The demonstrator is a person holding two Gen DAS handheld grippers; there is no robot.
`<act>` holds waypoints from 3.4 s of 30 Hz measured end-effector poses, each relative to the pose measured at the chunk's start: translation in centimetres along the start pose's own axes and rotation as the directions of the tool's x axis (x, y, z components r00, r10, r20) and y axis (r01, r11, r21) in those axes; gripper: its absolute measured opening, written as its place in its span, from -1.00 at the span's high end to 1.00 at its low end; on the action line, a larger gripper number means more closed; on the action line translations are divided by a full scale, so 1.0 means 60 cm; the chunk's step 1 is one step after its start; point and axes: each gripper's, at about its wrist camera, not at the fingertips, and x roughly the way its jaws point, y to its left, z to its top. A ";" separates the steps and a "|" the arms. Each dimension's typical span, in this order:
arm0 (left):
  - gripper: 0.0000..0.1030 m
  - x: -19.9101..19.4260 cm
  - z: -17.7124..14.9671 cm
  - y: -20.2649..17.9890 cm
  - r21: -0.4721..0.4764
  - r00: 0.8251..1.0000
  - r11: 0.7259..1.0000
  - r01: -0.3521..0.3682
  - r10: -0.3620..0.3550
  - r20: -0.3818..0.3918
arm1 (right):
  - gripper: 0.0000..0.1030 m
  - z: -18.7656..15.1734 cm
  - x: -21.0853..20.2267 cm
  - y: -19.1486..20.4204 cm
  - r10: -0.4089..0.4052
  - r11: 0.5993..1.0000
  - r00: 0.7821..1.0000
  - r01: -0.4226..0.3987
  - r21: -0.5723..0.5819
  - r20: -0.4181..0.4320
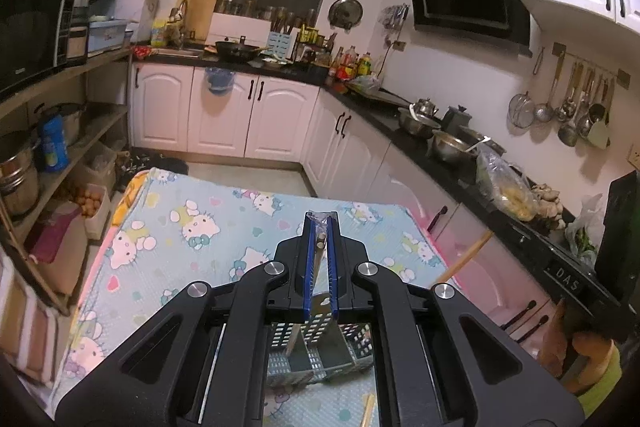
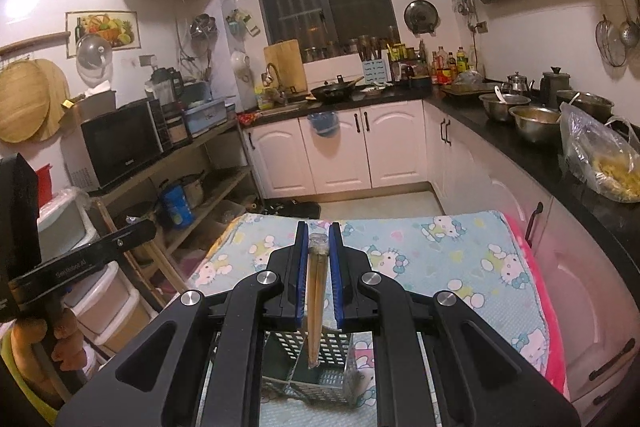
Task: Organize utensils
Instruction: 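Lift the left gripper's chopstick over the green caddy while the right gripper carries its chopstick there, then lower the left gripper's chopstick into the caddy and open while the right gripper does likewise, then withdraw both open grippers from the caddy toward the remaining chopsticks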
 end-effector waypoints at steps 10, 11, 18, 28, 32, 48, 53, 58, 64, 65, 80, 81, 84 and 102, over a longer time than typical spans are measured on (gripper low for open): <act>0.97 0.039 -0.032 0.014 -0.008 0.999 1.000 -0.016 0.016 -0.028 | 0.80 -0.037 0.046 -0.012 -0.011 1.000 0.999 0.011 -0.002 -0.035; 0.97 0.041 -0.035 0.015 -0.008 0.999 1.000 -0.015 0.015 -0.033 | 0.80 -0.042 0.050 -0.011 -0.015 1.000 0.999 0.015 -0.008 -0.037; 0.97 0.055 -0.063 0.027 -0.017 0.998 1.000 -0.020 0.019 -0.055 | 0.80 -0.060 0.078 -0.009 -0.014 1.000 0.998 0.013 -0.007 -0.062; 0.97 0.064 -0.094 0.043 -0.047 0.998 0.999 -0.004 0.001 -0.069 | 0.80 -0.095 0.100 -0.015 -0.004 1.000 0.996 0.007 0.029 -0.094; 0.97 0.064 -0.105 0.048 -0.059 0.997 0.998 -0.003 -0.002 -0.074 | 0.80 -0.108 0.104 -0.021 -0.002 0.999 0.994 0.007 0.044 -0.109; 0.81 0.048 -0.122 0.060 -0.058 0.997 0.998 -0.025 0.020 -0.073 | 0.79 -0.134 0.094 -0.034 -0.022 0.997 0.991 0.031 0.065 -0.130; 0.69 0.037 -0.130 0.068 -0.065 0.997 0.997 -0.038 0.033 -0.076 | 0.72 -0.136 0.089 -0.034 -0.033 0.997 0.990 0.042 0.065 -0.136; 0.58 0.029 -0.136 0.075 -0.072 0.995 0.996 -0.057 0.050 -0.085 | 0.46 -0.140 0.077 -0.042 -0.043 0.996 0.991 0.053 0.074 -0.130; 0.27 0.019 -0.144 0.082 -0.088 0.994 0.994 -0.072 0.064 -0.089 | 0.28 -0.143 0.065 -0.045 -0.049 0.996 0.991 0.058 0.068 -0.125; 0.18 0.016 -0.146 0.082 -0.089 0.994 0.993 -0.077 0.069 -0.088 | 0.27 -0.145 0.060 -0.044 -0.056 0.996 0.991 0.063 0.061 -0.121; -0.78 -0.049 -0.165 0.064 -0.053 0.993 0.991 -0.121 0.122 0.001 | -0.10 -0.170 -0.014 -0.011 -0.115 0.992 0.993 0.113 -0.052 -0.027; -0.78 -0.055 -0.167 0.064 -0.053 0.992 0.991 -0.122 0.122 0.006 | -0.11 -0.172 -0.018 -0.009 -0.117 0.992 0.993 0.116 -0.055 -0.024; -0.78 -0.069 -0.176 0.062 -0.053 0.992 0.991 -0.124 0.125 0.020 | -0.18 -0.177 -0.035 -0.003 -0.118 0.991 0.993 0.117 -0.064 -0.006; -0.78 -0.140 -0.226 0.067 -0.070 0.989 0.988 -0.138 0.142 0.045 | -0.23 -0.232 -0.110 0.036 -0.075 0.994 0.997 0.075 -0.084 -0.001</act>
